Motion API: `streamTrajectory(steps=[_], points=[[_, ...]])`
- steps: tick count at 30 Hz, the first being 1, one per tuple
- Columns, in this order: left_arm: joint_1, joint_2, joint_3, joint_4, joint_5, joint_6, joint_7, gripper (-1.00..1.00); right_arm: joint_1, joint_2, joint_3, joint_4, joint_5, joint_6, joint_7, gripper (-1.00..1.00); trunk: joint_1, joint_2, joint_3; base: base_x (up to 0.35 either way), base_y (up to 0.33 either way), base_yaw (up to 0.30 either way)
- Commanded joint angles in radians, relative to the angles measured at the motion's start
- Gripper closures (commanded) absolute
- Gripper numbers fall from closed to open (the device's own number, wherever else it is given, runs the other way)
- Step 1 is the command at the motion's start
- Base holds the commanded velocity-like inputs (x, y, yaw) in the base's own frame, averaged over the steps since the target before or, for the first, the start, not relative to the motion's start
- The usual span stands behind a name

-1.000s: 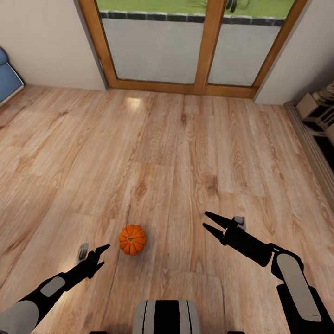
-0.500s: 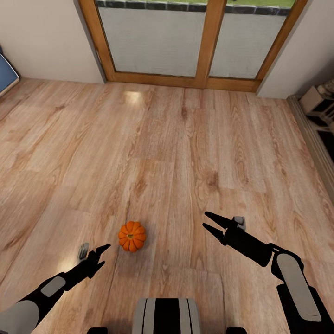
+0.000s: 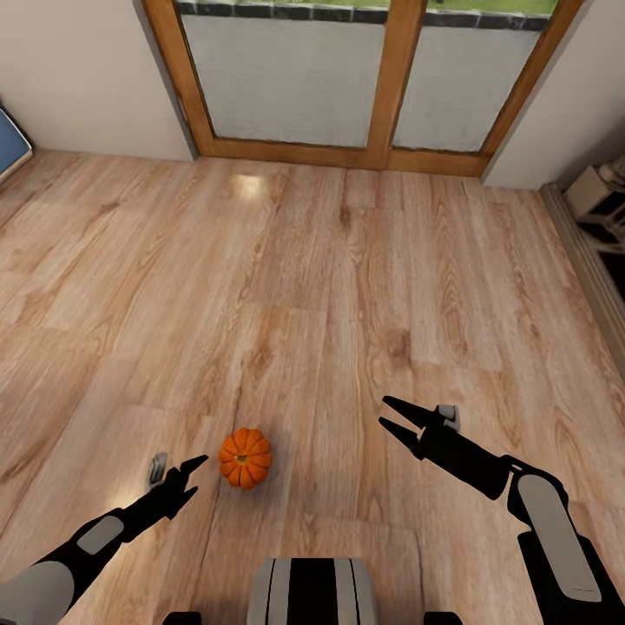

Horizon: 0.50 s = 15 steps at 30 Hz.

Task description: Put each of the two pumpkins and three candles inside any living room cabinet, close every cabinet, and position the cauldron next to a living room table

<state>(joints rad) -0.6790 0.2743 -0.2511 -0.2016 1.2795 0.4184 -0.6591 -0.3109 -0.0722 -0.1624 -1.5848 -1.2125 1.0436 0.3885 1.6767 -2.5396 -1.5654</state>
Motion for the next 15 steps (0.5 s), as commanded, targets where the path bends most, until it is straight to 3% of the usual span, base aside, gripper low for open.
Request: streamTrajectory(steps=[1, 15], points=[[-0.001, 0.001, -0.006, 0.000, 0.010, 0.007, -0.002, -1.00, -0.001, 0.000, -0.001, 0.000, 0.010, 0.004, 0.010, -1.00, 0.000, 0.000, -0.001, 0.065, -0.007, 0.000], [-0.001, -0.003, -0.007, 0.003, 0.010, 0.005, 0.000, -1.00, -0.001, -0.001, -0.002, 0.000, 0.010, 0.004, 0.010, -1.00, 0.000, 0.000, -0.001, 0.045, -0.029, 0.000]])
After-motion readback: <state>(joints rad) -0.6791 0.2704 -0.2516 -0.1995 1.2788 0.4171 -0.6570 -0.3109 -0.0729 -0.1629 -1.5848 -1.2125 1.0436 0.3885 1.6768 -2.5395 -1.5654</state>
